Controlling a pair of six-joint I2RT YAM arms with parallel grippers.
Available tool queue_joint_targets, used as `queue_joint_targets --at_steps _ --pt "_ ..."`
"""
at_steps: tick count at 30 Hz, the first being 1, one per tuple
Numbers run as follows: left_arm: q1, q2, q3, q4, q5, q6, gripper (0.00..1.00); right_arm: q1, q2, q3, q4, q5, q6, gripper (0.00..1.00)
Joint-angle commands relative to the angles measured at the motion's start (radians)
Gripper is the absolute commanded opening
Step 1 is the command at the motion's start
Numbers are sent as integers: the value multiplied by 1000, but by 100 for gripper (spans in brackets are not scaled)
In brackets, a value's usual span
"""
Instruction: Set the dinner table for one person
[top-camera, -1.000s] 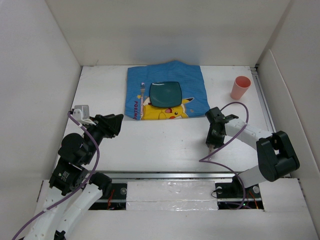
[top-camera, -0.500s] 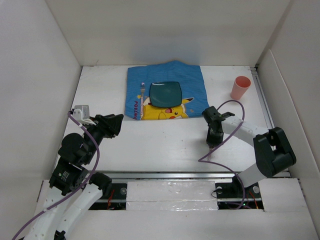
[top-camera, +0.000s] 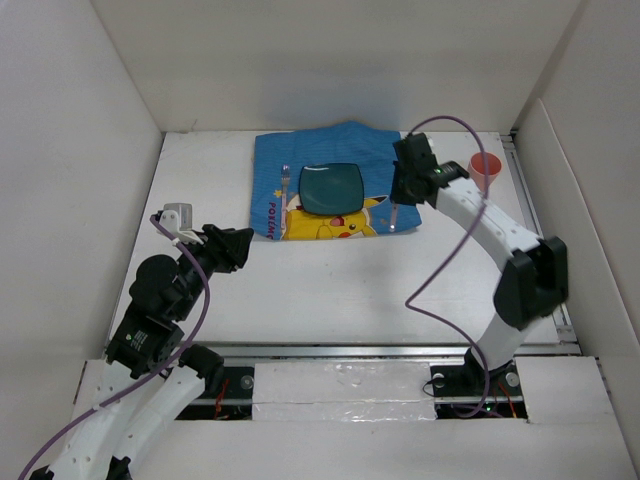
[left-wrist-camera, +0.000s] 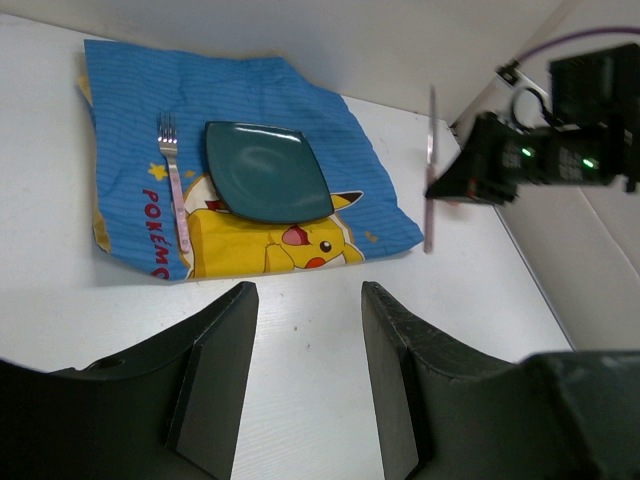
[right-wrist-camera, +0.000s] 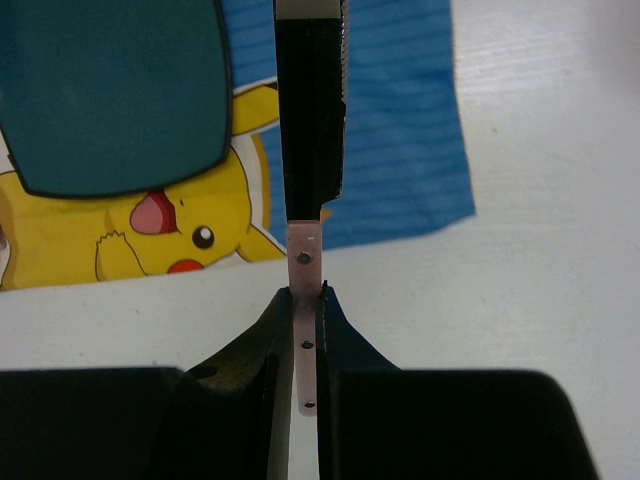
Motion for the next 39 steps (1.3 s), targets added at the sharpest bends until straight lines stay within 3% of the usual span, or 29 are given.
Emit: queue_joint_targets --at_steps 1,5,13,19,30,31,35,39 --pt "-5 16 -12 36 -8 21 42 -12 231 222 45 -53 -117 0" --pt "-5 36 -15 35 -25 22 42 -52 454 465 -35 -119 -162 0" --pt "-5 51 -18 41 -29 29 42 -81 702 723 -84 -154 -199 0" --pt "-5 60 -15 38 -22 30 42 -91 794 768 -109 -177 -203 0" --pt "-5 68 -18 38 -22 30 42 -91 758 668 -99 -120 -215 0" --pt "-5 65 -17 39 -22 29 42 -91 756 672 -110 -113 -215 2" --pt "-5 63 -18 36 -34 29 42 -91 733 646 -99 -113 -215 27" --pt "-5 56 -21 39 -34 27 42 -109 683 620 -93 -117 -203 42"
